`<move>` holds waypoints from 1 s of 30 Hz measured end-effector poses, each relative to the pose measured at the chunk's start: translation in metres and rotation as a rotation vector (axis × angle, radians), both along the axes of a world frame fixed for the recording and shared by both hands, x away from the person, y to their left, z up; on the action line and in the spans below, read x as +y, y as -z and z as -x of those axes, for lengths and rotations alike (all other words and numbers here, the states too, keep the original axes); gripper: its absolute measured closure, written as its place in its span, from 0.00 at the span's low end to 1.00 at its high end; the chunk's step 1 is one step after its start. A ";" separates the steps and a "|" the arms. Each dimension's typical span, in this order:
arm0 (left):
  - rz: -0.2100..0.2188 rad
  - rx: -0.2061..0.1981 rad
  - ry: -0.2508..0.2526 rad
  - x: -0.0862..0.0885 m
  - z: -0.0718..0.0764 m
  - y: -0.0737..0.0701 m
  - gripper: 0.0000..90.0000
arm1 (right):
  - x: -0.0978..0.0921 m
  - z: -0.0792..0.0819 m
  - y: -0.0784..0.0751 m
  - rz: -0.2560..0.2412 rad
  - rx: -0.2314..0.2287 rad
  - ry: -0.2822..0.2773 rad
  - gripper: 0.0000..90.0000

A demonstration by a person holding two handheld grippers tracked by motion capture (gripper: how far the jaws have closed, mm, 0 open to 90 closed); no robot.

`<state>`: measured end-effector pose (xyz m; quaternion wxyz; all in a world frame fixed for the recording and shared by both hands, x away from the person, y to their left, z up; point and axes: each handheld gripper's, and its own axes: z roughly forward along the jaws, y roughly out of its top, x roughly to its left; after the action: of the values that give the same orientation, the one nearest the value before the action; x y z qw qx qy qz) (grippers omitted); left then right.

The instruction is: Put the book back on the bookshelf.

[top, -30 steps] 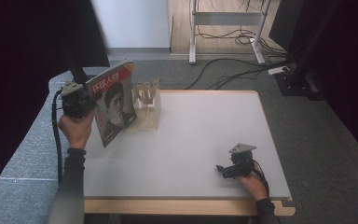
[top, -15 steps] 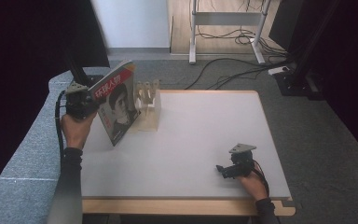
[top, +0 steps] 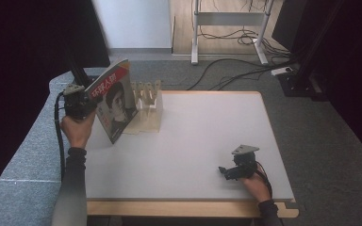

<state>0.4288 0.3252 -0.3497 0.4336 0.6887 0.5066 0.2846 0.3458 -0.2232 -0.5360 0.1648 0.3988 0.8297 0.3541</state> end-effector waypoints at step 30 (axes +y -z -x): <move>0.050 0.070 0.090 0.012 0.019 0.009 0.13 | 0.000 0.000 0.000 0.001 0.000 0.000 0.00</move>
<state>0.4095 0.3369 -0.3583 0.4452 0.7094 0.4967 0.2279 0.3460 -0.2231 -0.5358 0.1651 0.3986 0.8299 0.3537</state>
